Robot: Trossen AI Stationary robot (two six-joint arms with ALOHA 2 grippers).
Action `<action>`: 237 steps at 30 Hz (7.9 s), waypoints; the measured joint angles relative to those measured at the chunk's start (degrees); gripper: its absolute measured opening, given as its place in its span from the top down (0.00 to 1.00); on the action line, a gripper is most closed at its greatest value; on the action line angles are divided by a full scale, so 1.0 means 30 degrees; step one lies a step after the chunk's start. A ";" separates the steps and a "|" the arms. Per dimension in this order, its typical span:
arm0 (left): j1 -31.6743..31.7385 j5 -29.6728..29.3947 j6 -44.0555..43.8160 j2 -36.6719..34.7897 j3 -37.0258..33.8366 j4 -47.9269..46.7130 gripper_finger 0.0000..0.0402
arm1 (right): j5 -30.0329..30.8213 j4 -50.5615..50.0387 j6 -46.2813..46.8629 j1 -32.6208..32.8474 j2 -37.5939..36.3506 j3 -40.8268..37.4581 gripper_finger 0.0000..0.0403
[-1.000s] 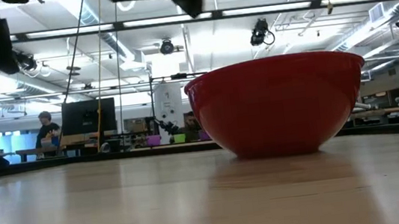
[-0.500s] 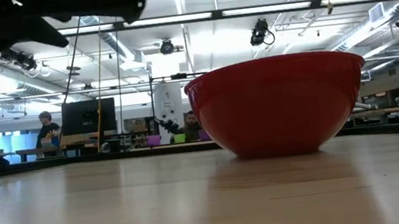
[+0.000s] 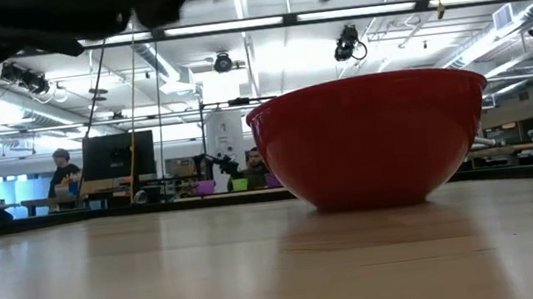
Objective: Nest bowls inside each other
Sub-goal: Stack the pink bowl into the blue bowl, then return to Home Position
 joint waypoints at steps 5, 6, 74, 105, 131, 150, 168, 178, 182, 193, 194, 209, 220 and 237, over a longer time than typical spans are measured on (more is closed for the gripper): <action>-0.0213 0.1076 -0.0179 0.0000 0.0000 -0.0225 0.52 | 0.1252 0.0489 -0.0885 0.0022 0.1834 0.1569 0.37; -0.0235 0.1127 -0.0243 0.0000 0.0000 -0.0310 0.52 | 0.1709 0.0414 -0.1179 0.0022 0.2133 0.1932 0.37; -0.1166 -0.0691 -0.8444 0.0015 -0.0015 -0.7678 0.52 | 0.8280 -2.1175 1.8309 -0.3572 -1.0870 -0.5562 0.91; 0.9064 0.6110 1.3327 -0.2664 -0.0029 0.8569 0.98 | 0.9123 -0.7006 1.7603 -0.3885 -2.2907 -1.0416 0.96; 1.1225 0.9550 2.2332 -1.9072 -1.0552 1.2024 1.00 | 0.7150 0.6266 1.1566 -0.5865 -2.9809 -2.4486 0.99; 1.0550 0.8666 2.3421 -2.3460 -1.1798 0.8656 1.00 | 0.7179 0.6310 1.0123 -0.6055 -3.2741 -2.6915 1.00; 1.0564 0.7129 2.3378 -2.3452 -1.2441 0.7290 1.00 | 0.7385 0.3756 1.2075 -0.7045 -3.7304 -2.9328 1.00; 1.0564 0.7183 2.3092 -2.3452 -1.3781 0.9850 1.00 | 0.6204 0.3255 1.1952 -0.7060 -3.8058 -2.9566 1.00; 1.0557 0.7187 2.3059 -2.3452 -1.3319 0.9893 1.00 | 0.6236 0.1804 1.2102 -0.7081 -3.9255 -2.9566 1.00; 1.0542 0.7187 2.3503 -2.3452 -1.0506 0.5311 1.00 | 0.6186 -0.1700 1.1901 -0.7133 -4.2712 -2.9559 1.00; 1.0542 0.7187 2.3503 -2.3452 -1.0506 0.5271 1.00 | 0.6200 -0.1945 1.1901 -0.7133 -4.2937 -2.9559 1.00; 1.0536 0.8206 2.3260 -2.3452 -1.1266 0.5718 1.00 | 0.5837 -0.2374 1.2342 -0.7133 -4.3288 -2.9552 1.00; 1.0542 0.8994 2.2982 -2.3441 -1.5360 1.2135 1.00 | 0.5736 -0.1781 1.2436 -0.7133 -4.3288 -2.9552 1.00; 1.0499 1.0722 2.1487 -2.3380 -1.6859 1.4015 1.00 | 0.5853 -0.1834 1.2615 -0.7133 -4.3273 -2.9552 0.96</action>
